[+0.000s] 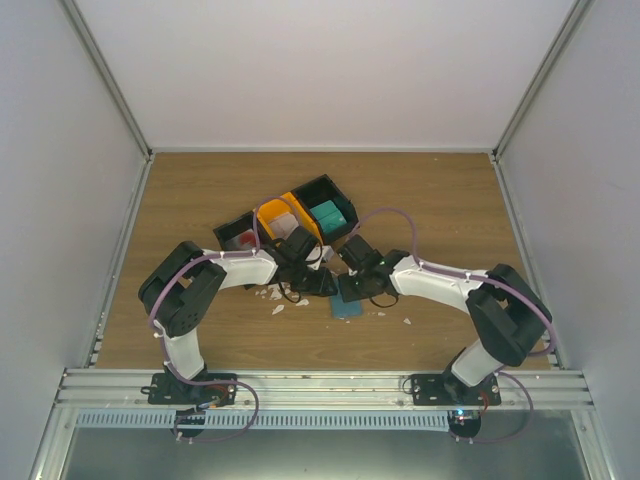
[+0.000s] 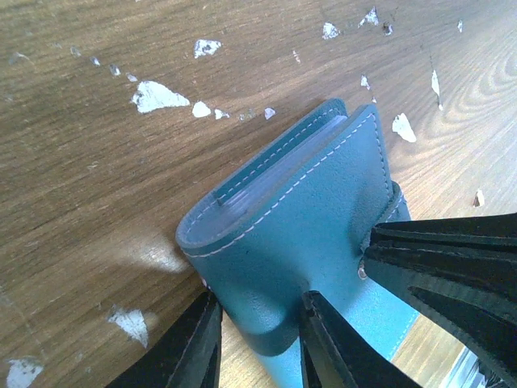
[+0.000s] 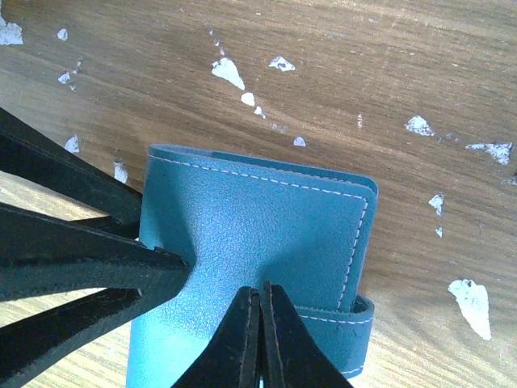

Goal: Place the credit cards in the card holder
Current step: Close the card holder at the center of the board.

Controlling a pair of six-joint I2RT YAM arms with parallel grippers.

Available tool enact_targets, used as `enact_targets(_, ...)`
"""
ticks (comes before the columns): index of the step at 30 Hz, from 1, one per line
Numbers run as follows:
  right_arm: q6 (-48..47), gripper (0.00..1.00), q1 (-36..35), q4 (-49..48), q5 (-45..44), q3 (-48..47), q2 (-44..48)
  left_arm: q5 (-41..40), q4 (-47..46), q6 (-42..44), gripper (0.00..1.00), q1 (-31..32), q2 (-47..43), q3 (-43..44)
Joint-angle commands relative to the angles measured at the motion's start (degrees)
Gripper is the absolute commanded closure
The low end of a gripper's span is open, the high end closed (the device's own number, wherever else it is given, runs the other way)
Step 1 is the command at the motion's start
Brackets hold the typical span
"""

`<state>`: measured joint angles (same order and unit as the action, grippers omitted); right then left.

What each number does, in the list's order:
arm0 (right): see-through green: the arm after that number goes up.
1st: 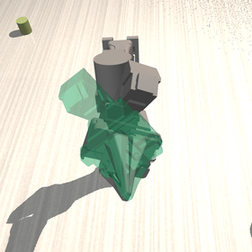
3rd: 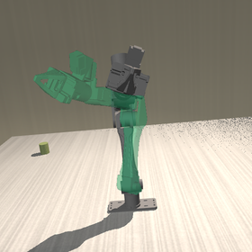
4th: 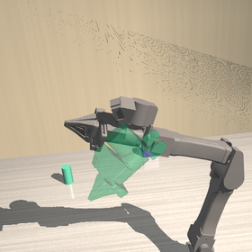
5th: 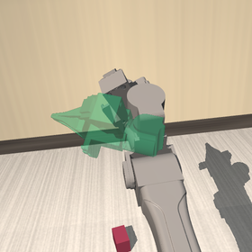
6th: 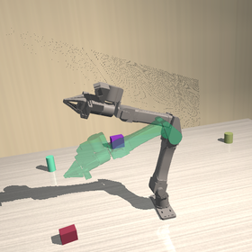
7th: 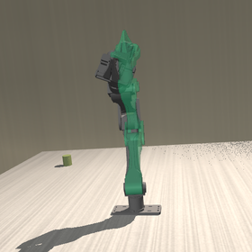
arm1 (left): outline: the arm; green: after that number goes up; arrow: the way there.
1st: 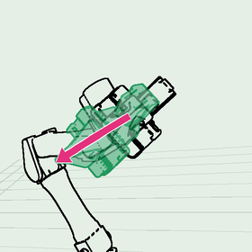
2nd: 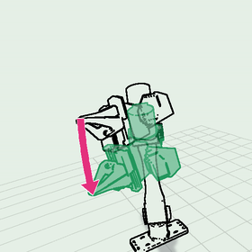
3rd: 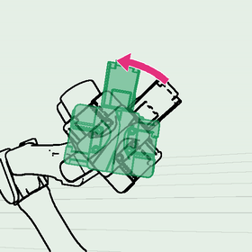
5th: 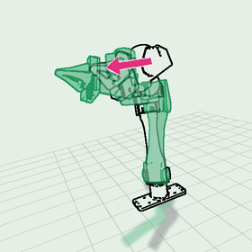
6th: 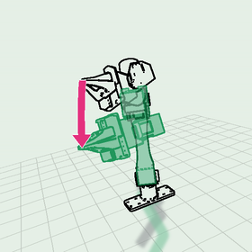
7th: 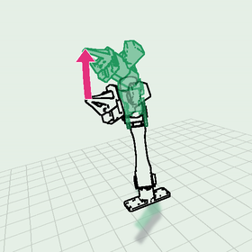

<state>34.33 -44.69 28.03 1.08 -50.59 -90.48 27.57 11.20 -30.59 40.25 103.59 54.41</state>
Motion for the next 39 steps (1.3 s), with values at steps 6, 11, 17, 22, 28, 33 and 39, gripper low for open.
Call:
enact_targets(6, -0.1, 1.0, -2.3, -1.0, 1.0, 0.9, -3.3, 0.4, -0.4, 0.2, 0.72, 0.3, 1.0, 0.6)
enact_targets(11, 0.6, 1.0, -2.6, -2.1, 1.8, 3.2, -3.5, 0.5, -0.4, 0.2, 0.73, 0.1, 1.2, 0.6)
enact_targets(17, 3.3, 1.0, -2.6, -5.0, 2.4, 8.0, -1.8, 0.6, -0.3, 0.2, 0.73, -0.1, 1.3, 0.7)
enact_targets(22, 6.6, 1.0, -2.6, -12.8, 3.5, 15.5, 0.6, 0.6, 0.1, 0.4, 0.73, -0.5, 1.5, 0.9)
enact_targets(28, 8.3, 1.0, -2.9, -18.3, 5.1, 20.3, 0.2, 0.8, 0.7, 0.5, 0.73, -0.8, 2.1, 1.5)
enact_targets(33, 9.7, 1.0, -3.1, -20.5, 6.1, 22.8, 0.1, 0.9, 1.0, 0.4, 0.74, -1.0, 2.3, 1.9)
enact_targets(39, 12.0, 0.99, -3.1, -25.0, 7.8, 27.5, 0.6, 0.9, 1.4, 0.7, 0.74, -1.3, 2.6, 2.3)
